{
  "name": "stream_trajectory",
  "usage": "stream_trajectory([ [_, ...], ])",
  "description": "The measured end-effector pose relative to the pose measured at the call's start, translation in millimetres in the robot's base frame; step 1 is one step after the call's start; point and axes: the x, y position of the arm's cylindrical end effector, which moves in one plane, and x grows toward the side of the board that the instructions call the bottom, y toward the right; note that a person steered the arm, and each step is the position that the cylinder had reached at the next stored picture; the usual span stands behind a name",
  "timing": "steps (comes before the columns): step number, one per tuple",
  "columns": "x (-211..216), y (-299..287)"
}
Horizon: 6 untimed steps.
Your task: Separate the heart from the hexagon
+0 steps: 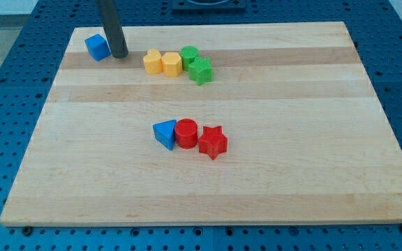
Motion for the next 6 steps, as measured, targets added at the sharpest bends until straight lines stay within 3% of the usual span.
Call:
stream_trajectory([
  [2, -34, 31],
  [3, -26, 48],
  [5, 89, 86],
  [6, 97, 86],
])
